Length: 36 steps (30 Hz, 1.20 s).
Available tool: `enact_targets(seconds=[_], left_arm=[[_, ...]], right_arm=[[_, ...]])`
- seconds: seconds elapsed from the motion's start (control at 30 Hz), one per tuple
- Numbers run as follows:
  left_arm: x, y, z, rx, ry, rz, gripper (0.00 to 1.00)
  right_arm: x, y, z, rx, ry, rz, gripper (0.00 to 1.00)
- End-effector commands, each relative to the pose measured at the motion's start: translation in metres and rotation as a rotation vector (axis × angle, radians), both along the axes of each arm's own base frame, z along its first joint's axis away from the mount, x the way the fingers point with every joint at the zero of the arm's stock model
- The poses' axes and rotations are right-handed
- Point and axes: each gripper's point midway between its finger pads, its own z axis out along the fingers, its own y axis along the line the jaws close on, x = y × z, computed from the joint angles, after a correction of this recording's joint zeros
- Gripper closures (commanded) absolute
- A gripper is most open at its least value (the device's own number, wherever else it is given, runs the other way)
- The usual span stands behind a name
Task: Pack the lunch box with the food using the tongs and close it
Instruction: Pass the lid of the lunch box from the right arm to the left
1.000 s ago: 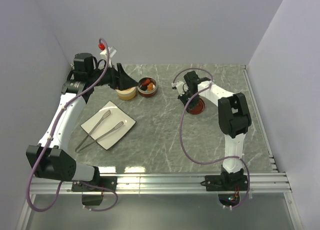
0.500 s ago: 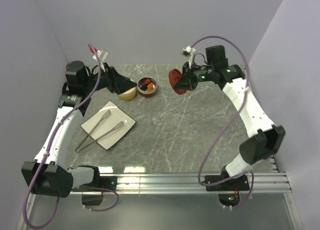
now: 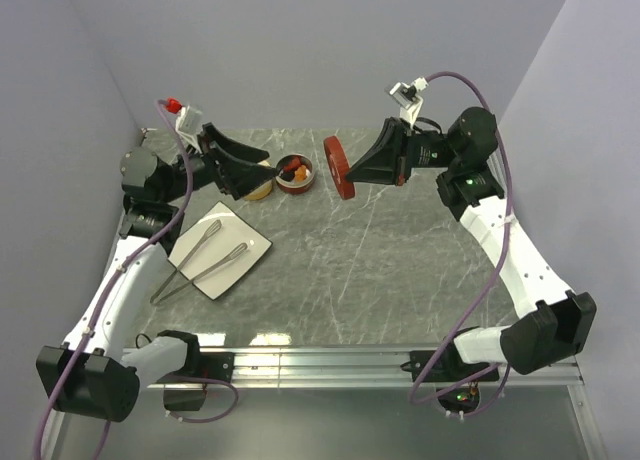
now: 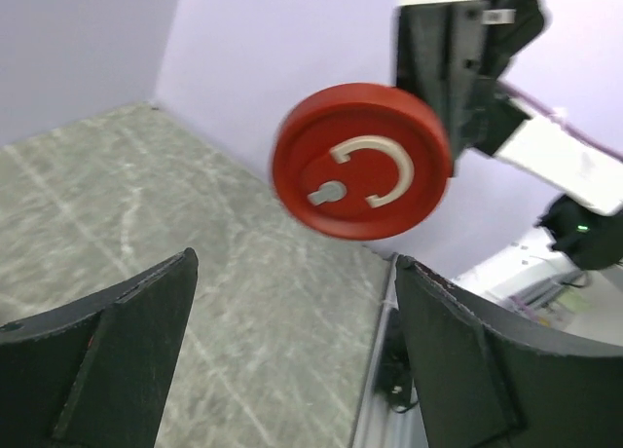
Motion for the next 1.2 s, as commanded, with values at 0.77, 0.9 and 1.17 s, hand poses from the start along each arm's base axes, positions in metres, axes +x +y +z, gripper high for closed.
enact_targets(seconds=[0.77, 0.9, 1.17], left_arm=[[-0.01, -0.074, 0.028, -0.031, 0.163, 0.062, 0.09], [-0.013, -0.085, 0.028, -0.049, 0.217, 0.014, 0.09], [-0.012, -0.095, 0.013, -0.058, 0.294, -0.004, 0.08]], right_arm=[[-0.016, -0.002, 0.014, 0.019, -0.12, -0.046, 1.0], [-0.014, -0.001, 0.011, 0.004, -0.138, -0.069, 1.0], [-0.015, 0.002, 0.013, 0.013, -0.136, -0.061, 1.0]])
